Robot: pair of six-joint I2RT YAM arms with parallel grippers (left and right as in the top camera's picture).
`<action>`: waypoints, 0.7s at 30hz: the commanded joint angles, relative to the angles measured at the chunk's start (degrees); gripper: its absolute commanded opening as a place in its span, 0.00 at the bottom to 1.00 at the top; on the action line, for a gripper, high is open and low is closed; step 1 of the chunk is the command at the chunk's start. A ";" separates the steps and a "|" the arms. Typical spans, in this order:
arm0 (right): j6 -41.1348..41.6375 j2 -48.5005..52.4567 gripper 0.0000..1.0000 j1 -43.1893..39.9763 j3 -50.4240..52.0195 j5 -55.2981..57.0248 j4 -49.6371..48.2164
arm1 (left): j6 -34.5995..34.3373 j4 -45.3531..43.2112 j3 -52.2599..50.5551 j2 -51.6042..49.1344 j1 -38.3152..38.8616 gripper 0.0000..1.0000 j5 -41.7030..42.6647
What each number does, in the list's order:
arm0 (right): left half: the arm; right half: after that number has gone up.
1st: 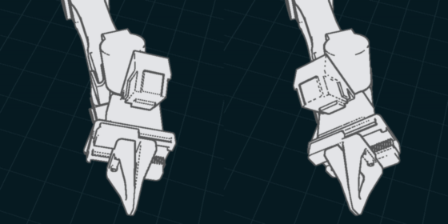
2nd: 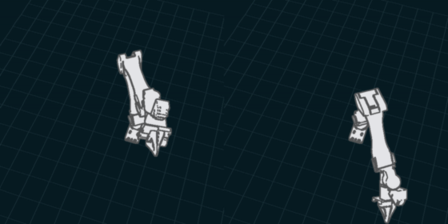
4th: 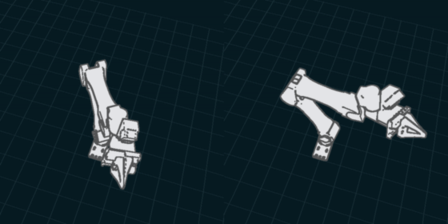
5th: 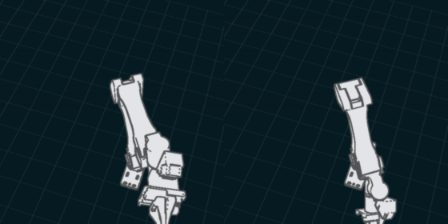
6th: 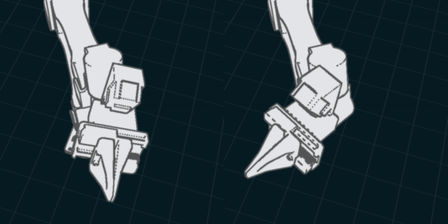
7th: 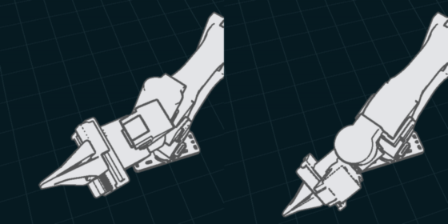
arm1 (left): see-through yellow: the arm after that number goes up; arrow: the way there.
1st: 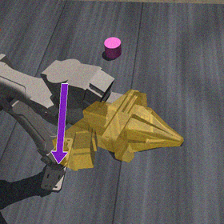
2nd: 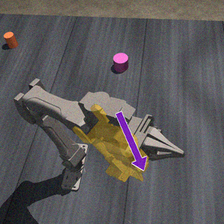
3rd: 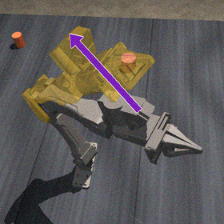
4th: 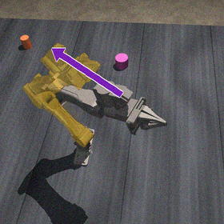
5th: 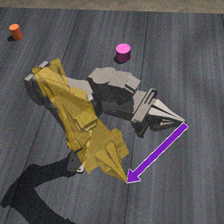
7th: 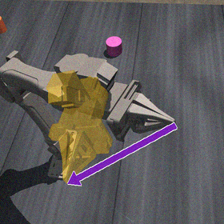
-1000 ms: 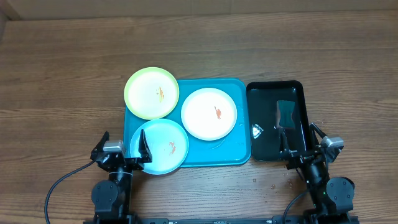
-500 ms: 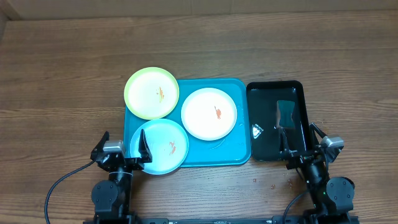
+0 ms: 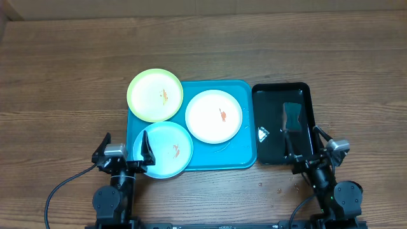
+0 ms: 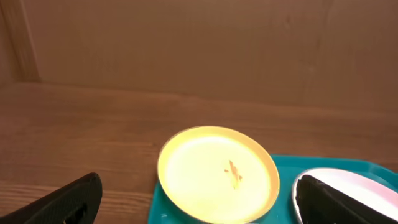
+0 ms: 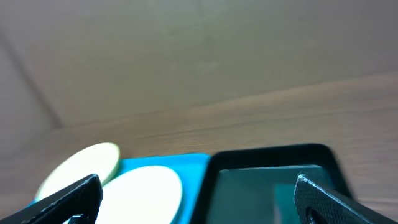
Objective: Clean dirty plates on tray and stack at the side
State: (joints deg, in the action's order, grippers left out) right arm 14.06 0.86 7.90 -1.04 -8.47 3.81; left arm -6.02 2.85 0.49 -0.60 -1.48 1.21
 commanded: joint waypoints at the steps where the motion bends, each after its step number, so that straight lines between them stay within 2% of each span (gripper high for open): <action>1: 3.89 -0.04 1.00 -0.15 0.57 -10.12 -2.34 | -2.82 -1.66 -0.22 0.24 0.55 1.00 7.48; 5: 4.79 -0.04 1.00 -0.15 0.09 -13.94 -1.38 | -4.20 -4.52 1.57 0.22 0.55 1.00 21.55; 7: 7.26 -0.02 1.00 -0.22 -3.65 -11.23 3.04 | -6.25 1.22 6.88 0.09 0.55 1.00 21.31; 10: 7.23 1.36 1.00 -0.22 -10.93 -9.05 9.25 | -5.77 8.37 15.74 -2.40 0.55 1.00 21.16; 14: 6.91 8.61 1.00 -0.22 -23.74 -6.38 17.20 | -4.09 18.53 30.32 -11.98 0.55 1.00 21.51; 17: 4.09 17.55 1.00 -0.22 -35.10 -6.36 24.39 | -0.96 30.84 45.44 -23.82 0.55 1.00 24.17; 21: -1.05 34.88 1.00 -0.22 -54.71 -6.32 40.83 | 5.14 54.55 69.37 -42.45 0.55 1.00 24.74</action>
State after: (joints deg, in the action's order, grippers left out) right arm 17.82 24.64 7.90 -44.07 -15.92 37.98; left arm -7.27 47.72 55.00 -30.57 -1.10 23.79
